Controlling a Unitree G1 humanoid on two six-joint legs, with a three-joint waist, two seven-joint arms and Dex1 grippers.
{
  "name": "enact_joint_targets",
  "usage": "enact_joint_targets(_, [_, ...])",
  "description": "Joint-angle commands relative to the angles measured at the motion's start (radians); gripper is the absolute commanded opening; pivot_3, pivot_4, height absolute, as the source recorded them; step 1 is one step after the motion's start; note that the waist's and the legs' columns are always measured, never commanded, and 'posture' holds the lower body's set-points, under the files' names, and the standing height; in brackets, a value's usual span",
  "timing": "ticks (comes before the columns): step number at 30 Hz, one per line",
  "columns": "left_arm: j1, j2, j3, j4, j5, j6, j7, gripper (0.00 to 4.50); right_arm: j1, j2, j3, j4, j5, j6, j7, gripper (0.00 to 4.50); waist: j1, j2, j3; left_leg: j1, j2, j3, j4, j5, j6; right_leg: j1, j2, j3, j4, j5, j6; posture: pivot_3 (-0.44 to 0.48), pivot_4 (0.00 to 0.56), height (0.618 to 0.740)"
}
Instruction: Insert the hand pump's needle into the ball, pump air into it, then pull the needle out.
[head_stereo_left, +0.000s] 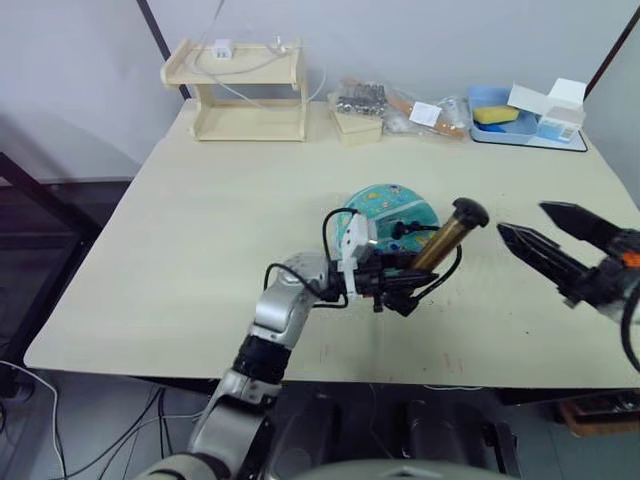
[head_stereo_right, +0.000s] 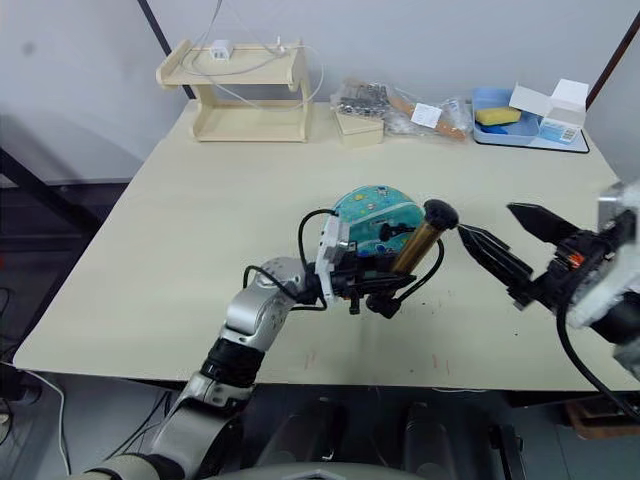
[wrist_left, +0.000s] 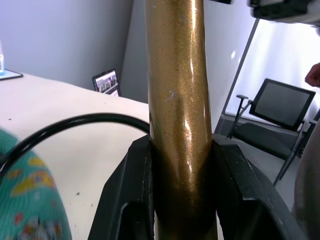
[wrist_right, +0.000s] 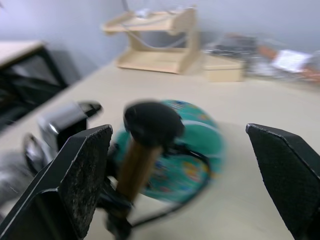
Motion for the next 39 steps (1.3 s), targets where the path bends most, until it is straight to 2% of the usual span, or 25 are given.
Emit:
enact_joint_targets(1, [0.012, -0.002, 0.030, 0.007, -0.031, -0.115, -0.008, 1.01, -0.102, 0.000, 0.129, 0.006, 0.001, -0.042, -0.030, 4.50, 0.002, 0.001, 0.000, -0.001, 0.000, -0.001, 0.000, 0.000, 0.000, 0.000, 0.000, -0.001, 0.000, 0.000, 0.000, 0.000, 0.150, 0.740])
enact_joint_targets(8, [0.036, 0.013, 0.036, 0.015, -0.050, -0.168, -0.011, 1.01, -0.297, 0.068, 0.376, 0.050, -0.055, -0.044, -0.041, 4.50, -0.001, 0.003, -0.001, -0.004, -0.001, -0.005, 0.001, 0.000, 0.000, 0.000, 0.000, -0.006, -0.002, 0.000, 0.000, 0.000, 0.150, 0.740])
enact_joint_targets(11, [0.049, 0.018, 0.027, -0.016, -0.059, -0.162, -0.007, 1.01, -0.358, 0.114, 0.443, 0.084, -0.096, -0.039, -0.036, 4.50, -0.002, 0.003, -0.001, -0.004, -0.001, -0.005, 0.001, 0.000, 0.000, 0.000, 0.000, -0.006, -0.002, 0.000, 0.000, 0.000, 0.150, 0.740])
enact_joint_targets(18, [0.049, 0.026, 0.018, -0.083, -0.078, -0.115, 0.026, 1.01, -0.429, 0.166, 0.492, 0.133, -0.136, -0.026, -0.011, 4.50, -0.005, 0.004, -0.001, -0.005, -0.001, -0.005, 0.001, 0.000, 0.000, -0.001, 0.000, -0.005, -0.003, 0.000, 0.000, 0.000, 0.150, 0.740])
enact_joint_targets(26, [0.052, 0.039, 0.006, -0.138, -0.094, -0.068, 0.058, 1.01, -0.443, 0.194, 0.495, 0.148, -0.139, -0.018, 0.009, 4.50, -0.020, 0.004, -0.001, -0.005, -0.001, -0.004, 0.001, 0.000, 0.000, -0.001, 0.000, -0.005, -0.003, 0.000, 0.000, 0.000, 0.150, 0.740])
enact_joint_targets(27, [0.052, 0.041, 0.004, -0.144, -0.096, -0.062, 0.062, 1.01, -0.443, 0.196, 0.495, 0.149, -0.137, -0.017, 0.011, 3.99, -0.024, 0.004, -0.001, -0.005, -0.001, -0.005, 0.001, 0.000, 0.000, -0.002, 0.000, -0.005, -0.002, 0.000, 0.000, 0.000, 0.150, 0.740])
enact_joint_targets(28, [0.051, 0.043, 0.003, -0.148, -0.098, -0.057, 0.065, 1.01, -0.444, 0.199, 0.494, 0.149, -0.135, -0.018, 0.013, 3.84, -0.028, 0.004, -0.001, -0.005, -0.001, -0.005, 0.001, 0.000, 0.000, -0.002, 0.000, -0.005, -0.002, 0.000, 0.000, 0.000, 0.150, 0.740])
enact_joint_targets(30, [0.052, 0.048, 0.002, -0.152, -0.101, -0.051, 0.068, 1.01, -0.445, 0.204, 0.494, 0.146, -0.131, -0.018, 0.016, 2.83, -0.030, 0.004, -0.001, -0.004, -0.001, -0.005, 0.001, 0.000, 0.000, -0.002, 0.000, -0.005, -0.002, 0.000, 0.000, 0.000, 0.150, 0.740])
enact_joint_targets(32, [0.049, 0.055, 0.001, -0.150, -0.104, -0.050, 0.066, 1.01, -0.449, 0.206, 0.494, 0.142, -0.128, -0.016, 0.017, 2.11, -0.030, 0.004, -0.001, -0.004, -0.001, -0.005, 0.001, 0.000, 0.000, -0.002, 0.000, -0.005, -0.001, 0.000, 0.000, 0.000, 0.150, 0.740])
enact_joint_targets(39, [0.049, 0.085, -0.008, -0.101, -0.083, -0.090, 0.037, 1.01, -0.471, 0.199, 0.493, 0.133, -0.109, -0.006, 0.016, 2.12, -0.030, 0.004, -0.001, -0.004, -0.001, -0.005, 0.001, 0.000, 0.000, -0.002, 0.000, -0.005, -0.001, 0.000, -0.001, 0.000, 0.150, 0.740])
